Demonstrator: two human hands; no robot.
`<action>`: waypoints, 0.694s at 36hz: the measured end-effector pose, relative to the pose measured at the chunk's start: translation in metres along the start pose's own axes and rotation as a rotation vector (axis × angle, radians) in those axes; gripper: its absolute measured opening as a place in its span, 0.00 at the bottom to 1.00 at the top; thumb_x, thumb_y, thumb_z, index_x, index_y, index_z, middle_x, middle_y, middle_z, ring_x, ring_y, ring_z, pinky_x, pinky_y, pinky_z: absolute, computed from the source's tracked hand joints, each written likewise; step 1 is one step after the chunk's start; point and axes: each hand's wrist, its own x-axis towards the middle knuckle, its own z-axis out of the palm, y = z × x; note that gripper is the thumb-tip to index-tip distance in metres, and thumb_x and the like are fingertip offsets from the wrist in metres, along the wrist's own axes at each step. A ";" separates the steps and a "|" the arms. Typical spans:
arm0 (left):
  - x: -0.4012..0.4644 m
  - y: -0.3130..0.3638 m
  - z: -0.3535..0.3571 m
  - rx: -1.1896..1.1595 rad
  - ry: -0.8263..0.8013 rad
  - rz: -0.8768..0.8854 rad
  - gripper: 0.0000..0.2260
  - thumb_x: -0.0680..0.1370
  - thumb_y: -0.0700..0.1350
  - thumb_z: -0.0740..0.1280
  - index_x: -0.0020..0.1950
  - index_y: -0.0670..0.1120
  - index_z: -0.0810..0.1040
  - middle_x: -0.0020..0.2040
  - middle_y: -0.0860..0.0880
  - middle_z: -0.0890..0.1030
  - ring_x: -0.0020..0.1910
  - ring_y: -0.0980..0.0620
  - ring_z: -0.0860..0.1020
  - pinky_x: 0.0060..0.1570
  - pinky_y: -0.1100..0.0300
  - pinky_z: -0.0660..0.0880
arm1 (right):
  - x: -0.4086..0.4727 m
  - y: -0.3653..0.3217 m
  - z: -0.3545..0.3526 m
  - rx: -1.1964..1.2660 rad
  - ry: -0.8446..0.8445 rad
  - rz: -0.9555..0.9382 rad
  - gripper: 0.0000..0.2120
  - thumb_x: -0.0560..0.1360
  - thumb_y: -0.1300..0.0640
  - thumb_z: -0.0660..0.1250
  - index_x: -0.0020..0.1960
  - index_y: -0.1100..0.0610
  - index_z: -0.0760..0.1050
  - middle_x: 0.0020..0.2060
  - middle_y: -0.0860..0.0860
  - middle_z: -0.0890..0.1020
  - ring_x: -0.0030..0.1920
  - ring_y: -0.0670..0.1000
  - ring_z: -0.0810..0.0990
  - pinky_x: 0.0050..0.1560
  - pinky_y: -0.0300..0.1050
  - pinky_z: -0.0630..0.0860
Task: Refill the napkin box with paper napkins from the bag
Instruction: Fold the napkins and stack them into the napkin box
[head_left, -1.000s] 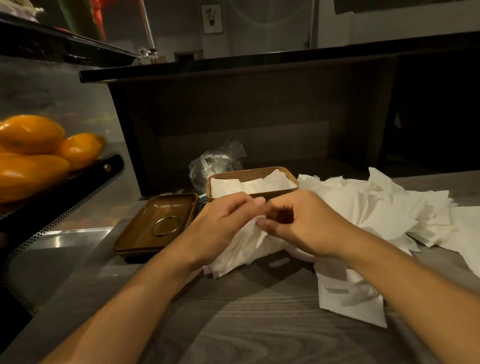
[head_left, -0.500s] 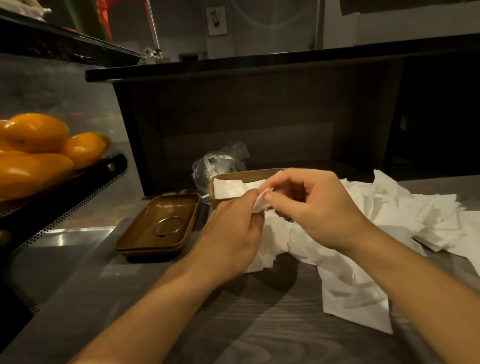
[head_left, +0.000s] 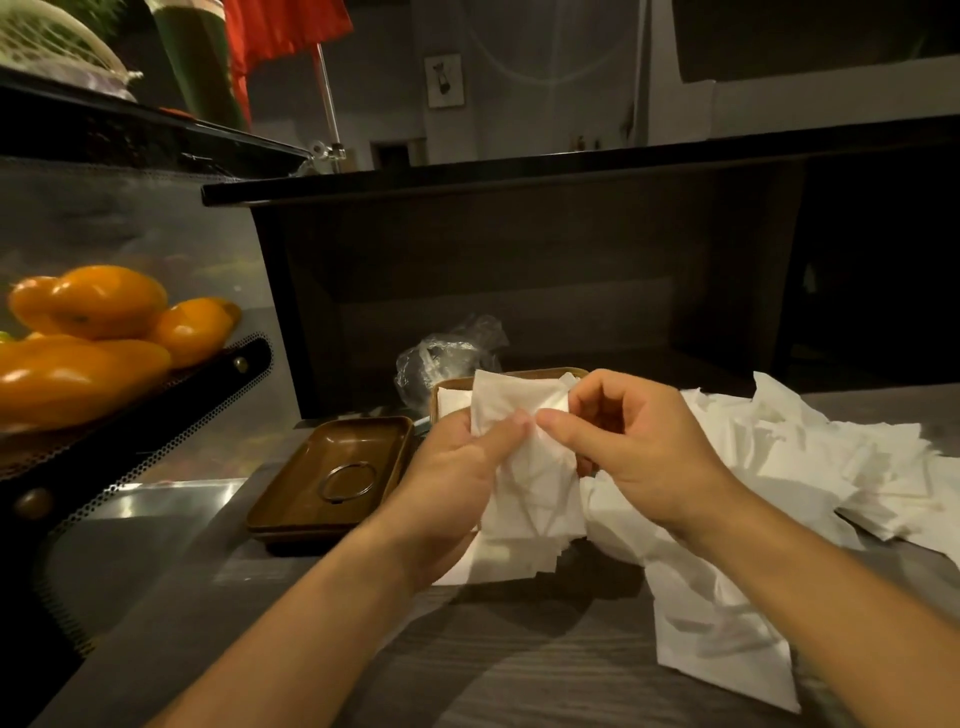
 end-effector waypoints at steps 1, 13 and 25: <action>0.000 -0.001 0.001 -0.003 -0.017 -0.014 0.12 0.81 0.51 0.65 0.64 0.52 0.77 0.53 0.51 0.86 0.53 0.50 0.85 0.56 0.48 0.82 | 0.000 0.000 -0.001 -0.013 0.009 0.002 0.15 0.67 0.40 0.72 0.45 0.51 0.81 0.39 0.47 0.83 0.42 0.52 0.84 0.43 0.44 0.85; 0.003 -0.012 -0.001 -0.193 -0.064 -0.139 0.15 0.84 0.57 0.53 0.61 0.58 0.77 0.55 0.52 0.86 0.54 0.49 0.85 0.55 0.49 0.82 | 0.002 0.011 -0.006 -0.249 0.164 0.034 0.06 0.76 0.48 0.72 0.41 0.46 0.80 0.39 0.40 0.82 0.40 0.47 0.82 0.39 0.35 0.80; 0.005 -0.015 0.000 -0.307 -0.073 -0.129 0.20 0.79 0.60 0.57 0.63 0.54 0.78 0.56 0.48 0.86 0.55 0.45 0.84 0.57 0.44 0.81 | -0.001 -0.015 -0.014 0.268 -0.121 0.195 0.08 0.76 0.49 0.68 0.46 0.53 0.82 0.37 0.46 0.85 0.36 0.48 0.82 0.34 0.36 0.78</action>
